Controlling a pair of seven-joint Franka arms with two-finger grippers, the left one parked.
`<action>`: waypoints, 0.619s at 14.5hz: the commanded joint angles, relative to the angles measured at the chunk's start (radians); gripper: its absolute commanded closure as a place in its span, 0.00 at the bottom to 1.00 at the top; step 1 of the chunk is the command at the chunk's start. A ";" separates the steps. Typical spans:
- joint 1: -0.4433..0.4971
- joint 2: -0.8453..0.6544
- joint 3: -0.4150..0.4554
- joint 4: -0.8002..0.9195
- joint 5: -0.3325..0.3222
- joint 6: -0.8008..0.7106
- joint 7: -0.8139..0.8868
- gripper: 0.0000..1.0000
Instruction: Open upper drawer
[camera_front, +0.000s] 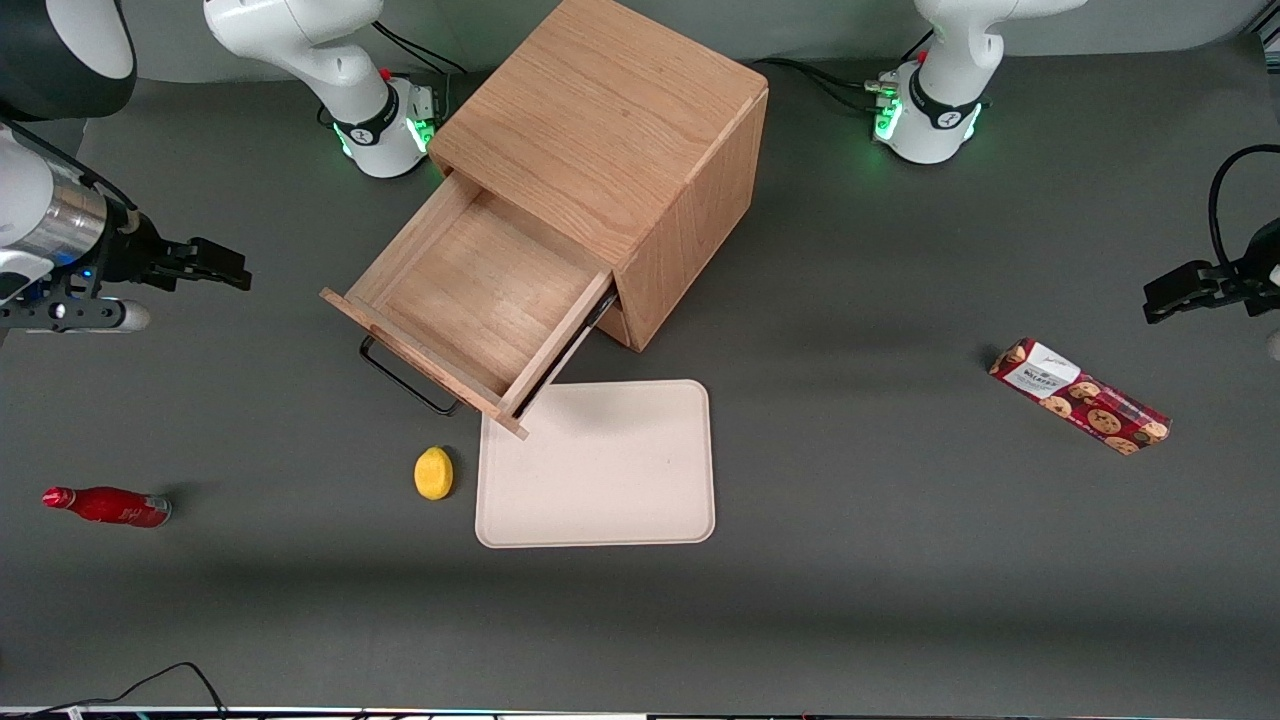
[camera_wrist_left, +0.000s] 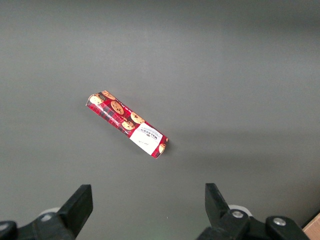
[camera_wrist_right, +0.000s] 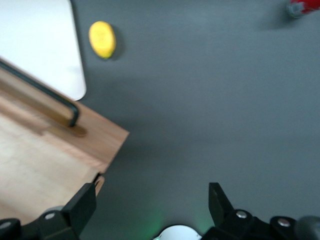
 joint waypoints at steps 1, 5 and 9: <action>-0.160 -0.056 0.139 -0.089 -0.040 0.056 0.043 0.00; -0.166 -0.046 0.111 -0.061 -0.042 0.067 0.033 0.00; -0.158 0.017 0.082 0.022 -0.040 0.064 0.031 0.00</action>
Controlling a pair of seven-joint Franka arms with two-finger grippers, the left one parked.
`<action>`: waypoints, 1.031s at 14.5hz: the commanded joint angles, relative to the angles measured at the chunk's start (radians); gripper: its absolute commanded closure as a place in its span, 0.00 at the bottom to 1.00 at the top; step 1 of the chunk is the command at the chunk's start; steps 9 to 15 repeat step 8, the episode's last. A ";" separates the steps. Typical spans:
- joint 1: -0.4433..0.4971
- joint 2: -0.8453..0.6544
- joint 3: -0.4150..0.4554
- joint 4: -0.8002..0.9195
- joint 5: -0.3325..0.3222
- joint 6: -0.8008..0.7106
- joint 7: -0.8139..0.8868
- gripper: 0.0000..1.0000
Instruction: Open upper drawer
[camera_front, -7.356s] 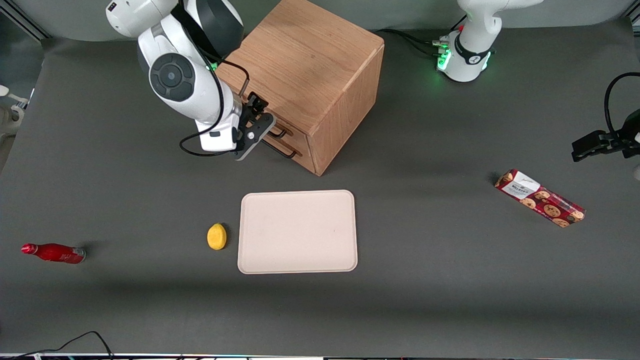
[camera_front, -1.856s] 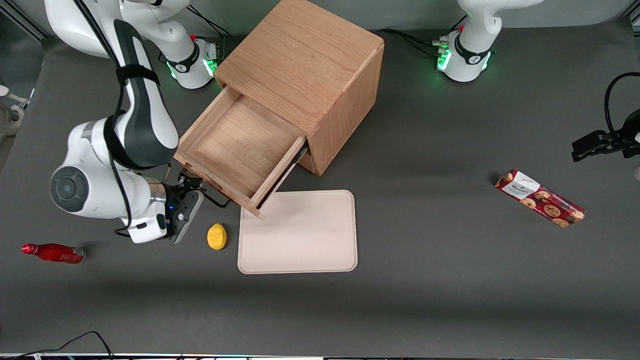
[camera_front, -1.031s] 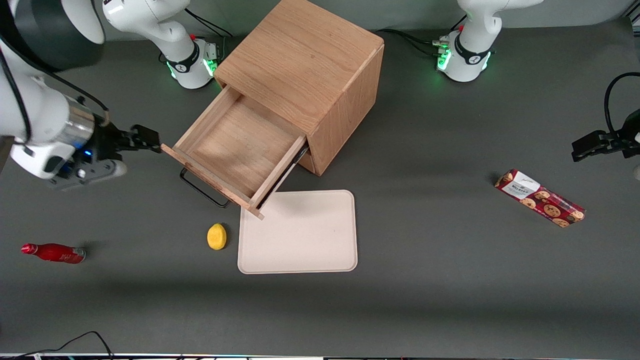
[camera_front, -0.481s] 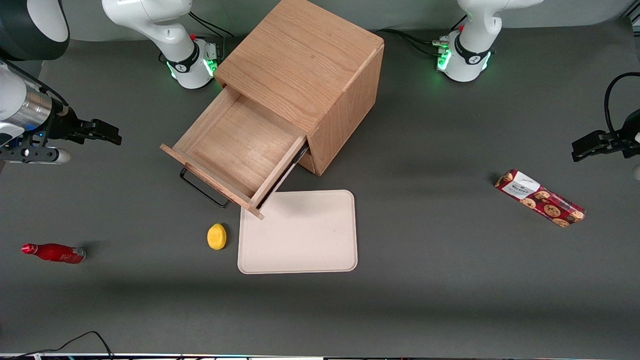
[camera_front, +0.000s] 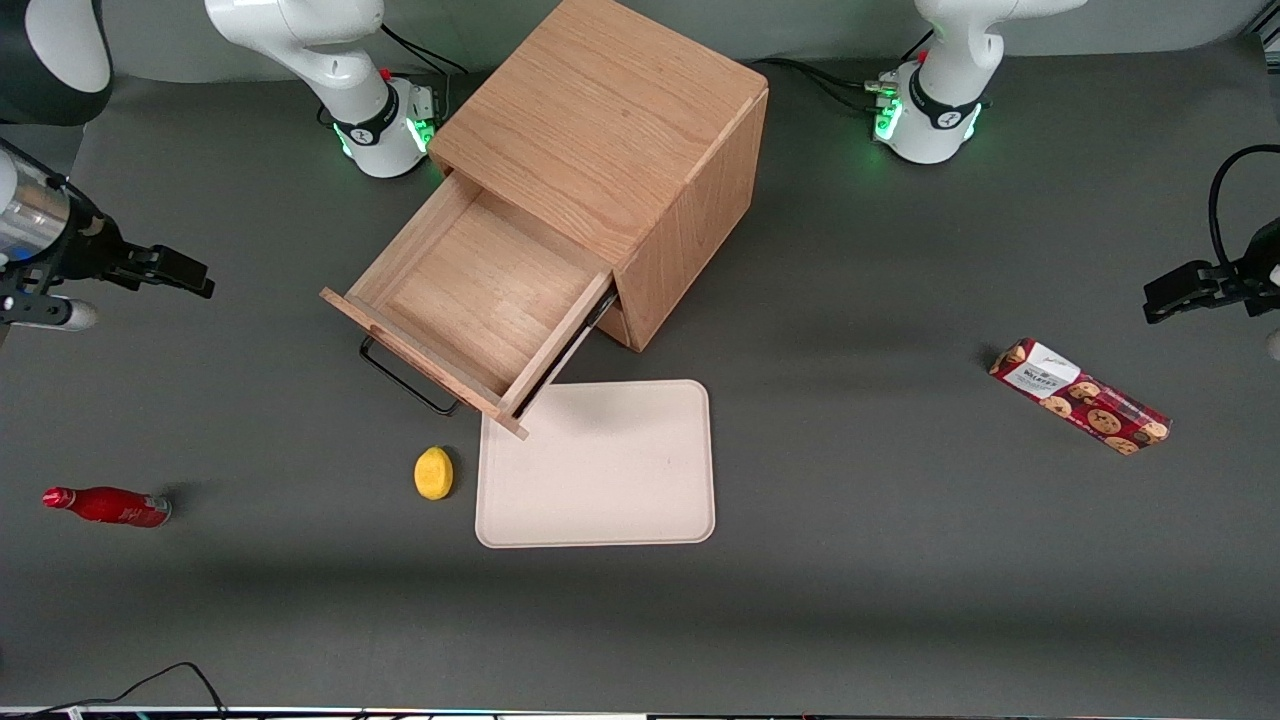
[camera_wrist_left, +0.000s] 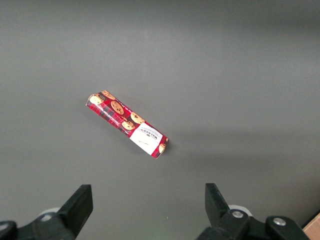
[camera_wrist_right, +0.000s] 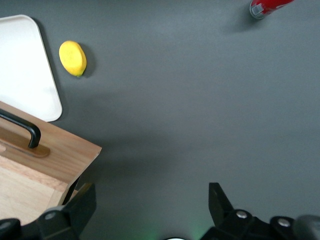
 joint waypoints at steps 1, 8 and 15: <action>0.003 0.068 -0.004 0.095 -0.022 0.002 0.019 0.00; 0.003 0.102 -0.036 0.148 -0.008 -0.007 0.020 0.00; 0.003 0.102 -0.036 0.148 -0.008 -0.007 0.020 0.00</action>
